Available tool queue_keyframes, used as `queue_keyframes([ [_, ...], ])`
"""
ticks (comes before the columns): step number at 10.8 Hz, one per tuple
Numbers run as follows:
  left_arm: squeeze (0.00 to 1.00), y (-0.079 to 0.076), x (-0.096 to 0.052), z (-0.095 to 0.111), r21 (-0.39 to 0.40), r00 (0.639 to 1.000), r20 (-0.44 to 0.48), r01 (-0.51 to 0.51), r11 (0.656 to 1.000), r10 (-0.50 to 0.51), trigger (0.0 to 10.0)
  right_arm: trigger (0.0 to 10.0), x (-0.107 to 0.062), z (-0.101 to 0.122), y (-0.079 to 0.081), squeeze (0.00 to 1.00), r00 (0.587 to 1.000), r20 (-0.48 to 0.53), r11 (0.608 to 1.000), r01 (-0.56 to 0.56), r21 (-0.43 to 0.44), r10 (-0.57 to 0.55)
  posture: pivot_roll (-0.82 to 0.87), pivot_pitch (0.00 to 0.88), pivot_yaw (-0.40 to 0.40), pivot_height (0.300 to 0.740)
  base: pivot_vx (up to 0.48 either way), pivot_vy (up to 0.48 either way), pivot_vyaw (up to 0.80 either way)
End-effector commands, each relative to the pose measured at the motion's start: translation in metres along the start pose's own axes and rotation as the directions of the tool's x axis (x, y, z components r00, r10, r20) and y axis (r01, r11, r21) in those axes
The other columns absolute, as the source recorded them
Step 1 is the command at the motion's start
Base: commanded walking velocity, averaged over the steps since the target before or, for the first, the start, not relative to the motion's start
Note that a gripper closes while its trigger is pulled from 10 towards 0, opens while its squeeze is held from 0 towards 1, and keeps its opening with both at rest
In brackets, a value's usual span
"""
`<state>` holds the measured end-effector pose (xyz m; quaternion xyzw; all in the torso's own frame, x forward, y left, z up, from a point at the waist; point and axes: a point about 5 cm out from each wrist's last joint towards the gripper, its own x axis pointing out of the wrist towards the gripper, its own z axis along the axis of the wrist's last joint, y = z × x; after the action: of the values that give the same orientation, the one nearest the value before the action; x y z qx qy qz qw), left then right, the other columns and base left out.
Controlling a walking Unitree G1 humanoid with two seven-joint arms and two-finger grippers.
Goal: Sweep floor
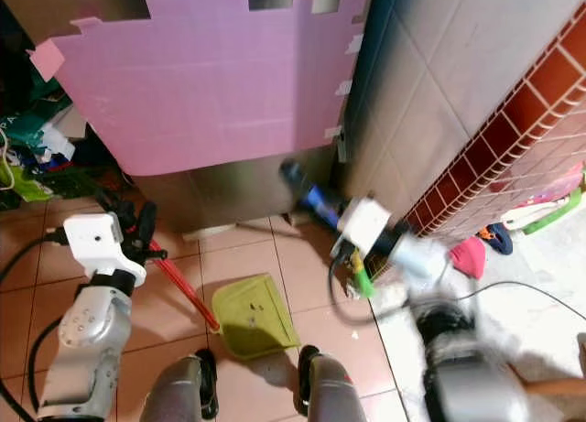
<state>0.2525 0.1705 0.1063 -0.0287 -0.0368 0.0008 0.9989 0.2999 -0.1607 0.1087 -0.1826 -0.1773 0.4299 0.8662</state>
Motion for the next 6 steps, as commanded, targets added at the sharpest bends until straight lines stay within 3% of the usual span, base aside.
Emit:
queue_keyframes([
  [1, 0.0, 0.005, 0.0, 0.008, 0.009, 0.999, 0.033, -0.01, 1.0, 0.01, 10.0, 10.0, -0.003, 0.001, -0.003, 0.0, 0.999, 0.018, 0.996, 0.044, 0.078, -0.046, 0.0, 0.298, -0.005, 0.74, 0.0, 0.0, 0.0],
  [3, 0.0, 0.004, 0.004, 0.008, 0.007, 0.999, 0.033, -0.009, 1.0, 0.009, 10.0, 10.0, -0.009, 0.012, -0.005, 0.0, 0.994, 0.047, 0.956, 0.083, 0.281, -0.1, -0.03, 0.295, -0.01, 0.74, 0.0, 0.0, 0.0],
  [6, 0.0, -0.004, 0.009, 0.005, -0.01, 0.999, 0.034, 0.001, 1.0, 0.0, 10.0, 10.0, -0.017, 0.031, -0.045, 0.0, 0.968, 0.042, 0.939, 0.229, 0.255, -0.247, -0.07, 0.281, -0.018, 0.74, 0.0, 0.0, 0.0],
])
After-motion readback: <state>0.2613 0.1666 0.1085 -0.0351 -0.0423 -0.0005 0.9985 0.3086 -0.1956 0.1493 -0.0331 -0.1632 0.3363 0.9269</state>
